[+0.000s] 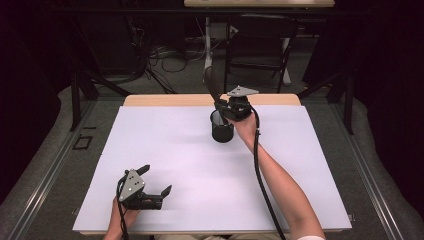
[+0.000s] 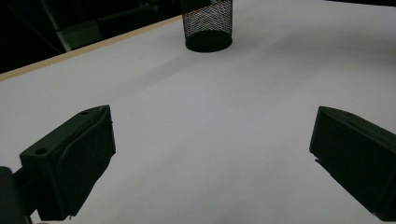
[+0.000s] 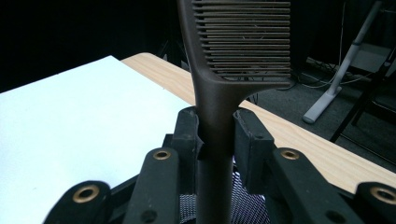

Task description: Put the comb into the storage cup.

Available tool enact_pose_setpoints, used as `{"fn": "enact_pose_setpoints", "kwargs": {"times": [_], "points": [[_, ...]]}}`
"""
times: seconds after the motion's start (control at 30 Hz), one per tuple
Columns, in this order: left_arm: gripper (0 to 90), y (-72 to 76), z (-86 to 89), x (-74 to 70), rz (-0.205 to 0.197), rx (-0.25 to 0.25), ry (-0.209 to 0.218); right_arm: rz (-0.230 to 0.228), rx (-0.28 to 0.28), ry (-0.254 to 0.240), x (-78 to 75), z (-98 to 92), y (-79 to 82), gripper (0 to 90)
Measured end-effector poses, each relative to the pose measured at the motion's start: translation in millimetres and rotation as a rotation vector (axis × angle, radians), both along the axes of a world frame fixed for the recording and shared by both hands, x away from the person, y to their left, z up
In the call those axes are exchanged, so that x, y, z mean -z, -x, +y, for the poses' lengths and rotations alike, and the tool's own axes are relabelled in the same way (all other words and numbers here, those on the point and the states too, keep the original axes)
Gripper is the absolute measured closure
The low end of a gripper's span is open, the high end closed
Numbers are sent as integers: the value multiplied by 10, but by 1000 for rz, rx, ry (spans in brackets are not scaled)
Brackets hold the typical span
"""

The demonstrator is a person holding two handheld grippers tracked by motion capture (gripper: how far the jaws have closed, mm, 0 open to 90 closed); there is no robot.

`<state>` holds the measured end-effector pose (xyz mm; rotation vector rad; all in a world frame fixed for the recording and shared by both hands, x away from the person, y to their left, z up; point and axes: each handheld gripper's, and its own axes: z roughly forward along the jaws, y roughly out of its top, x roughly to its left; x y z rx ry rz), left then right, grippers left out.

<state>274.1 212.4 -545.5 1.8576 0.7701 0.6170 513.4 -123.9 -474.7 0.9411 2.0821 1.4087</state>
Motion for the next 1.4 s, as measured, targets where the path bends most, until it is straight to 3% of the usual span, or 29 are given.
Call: {"fn": "enact_pose_setpoints", "kwargs": {"times": [1.4], "points": [[3,-6,-10,5,1,2,1,36,-8,27,155,-16,11,723]]}}
